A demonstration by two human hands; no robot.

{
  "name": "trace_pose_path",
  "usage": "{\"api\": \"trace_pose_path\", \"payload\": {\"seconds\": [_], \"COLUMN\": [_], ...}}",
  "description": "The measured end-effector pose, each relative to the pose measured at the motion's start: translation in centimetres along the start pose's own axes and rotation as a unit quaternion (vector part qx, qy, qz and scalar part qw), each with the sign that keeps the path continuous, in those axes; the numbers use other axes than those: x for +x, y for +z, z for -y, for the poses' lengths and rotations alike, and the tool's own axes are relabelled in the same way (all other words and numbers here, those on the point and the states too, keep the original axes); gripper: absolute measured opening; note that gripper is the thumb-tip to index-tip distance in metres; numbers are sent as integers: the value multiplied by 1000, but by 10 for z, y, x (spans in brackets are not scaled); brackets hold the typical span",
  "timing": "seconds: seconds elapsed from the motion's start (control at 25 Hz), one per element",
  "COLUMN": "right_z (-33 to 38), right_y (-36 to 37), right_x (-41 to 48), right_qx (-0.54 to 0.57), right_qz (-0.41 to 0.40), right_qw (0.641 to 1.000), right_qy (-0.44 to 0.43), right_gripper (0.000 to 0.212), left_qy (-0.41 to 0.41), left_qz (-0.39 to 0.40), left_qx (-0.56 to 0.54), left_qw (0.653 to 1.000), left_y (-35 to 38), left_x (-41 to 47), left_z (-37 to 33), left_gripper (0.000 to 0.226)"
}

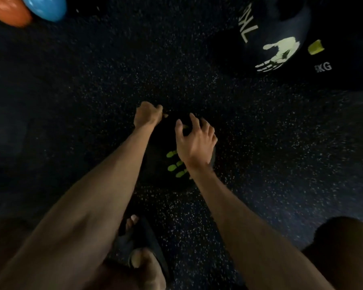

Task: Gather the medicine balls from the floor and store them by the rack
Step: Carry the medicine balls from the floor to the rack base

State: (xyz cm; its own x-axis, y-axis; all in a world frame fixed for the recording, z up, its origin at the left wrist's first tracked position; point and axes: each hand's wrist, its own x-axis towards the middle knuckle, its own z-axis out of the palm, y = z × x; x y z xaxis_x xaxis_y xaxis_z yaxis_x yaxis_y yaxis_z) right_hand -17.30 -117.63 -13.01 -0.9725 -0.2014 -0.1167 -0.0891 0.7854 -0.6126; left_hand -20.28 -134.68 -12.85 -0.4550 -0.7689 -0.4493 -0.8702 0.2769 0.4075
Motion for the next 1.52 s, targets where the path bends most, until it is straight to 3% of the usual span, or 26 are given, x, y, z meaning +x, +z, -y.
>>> {"api": "trace_pose_path", "payload": {"seconds": [0.24,0.36,0.52,0.6,0.72,0.84,0.96,1.12,1.24,1.4,1.52], "right_z": [48,47,29,20,16,40,41,20,27,66,80], "right_y": [-1,-8,-23,-22,-6,6,-7,-39,-36,-25,-2], "right_x": [119,159,138,103,102,167,254,336,363,369,338], "right_qx": [35,66,86,65,15,-20,49,53,56,79,23], "right_qz": [95,46,-17,-2,-8,-13,0,37,53,72,65], "right_qw": [988,987,991,996,1000,998,992,980,982,991,996], "right_qy": [119,139,102,56,20,51,118,190,172,85,-48], "right_gripper": [49,41,31,42,58,60,47,40,49,44,48], "left_qy": [128,181,177,181,203,233,251,255,211,166,7], "left_qz": [-81,-119,-57,8,25,48,49,8,-64,-35,-13], "left_qx": [-61,-39,24,50,71,14,-15,-120,-171,-282,-291], "left_qw": [987,975,982,982,976,971,967,960,960,944,957], "left_y": [3,18,17,10,2,-3,-2,27,37,7,-20], "left_x": [-42,-67,-50,-18,39,99,121,65,61,119,192], "left_z": [6,5,-43,-78,-121,-133,-114,-97,-111,-120,-135], "left_gripper": [54,70,72,70,58,41,52,66,66,52,50]}}
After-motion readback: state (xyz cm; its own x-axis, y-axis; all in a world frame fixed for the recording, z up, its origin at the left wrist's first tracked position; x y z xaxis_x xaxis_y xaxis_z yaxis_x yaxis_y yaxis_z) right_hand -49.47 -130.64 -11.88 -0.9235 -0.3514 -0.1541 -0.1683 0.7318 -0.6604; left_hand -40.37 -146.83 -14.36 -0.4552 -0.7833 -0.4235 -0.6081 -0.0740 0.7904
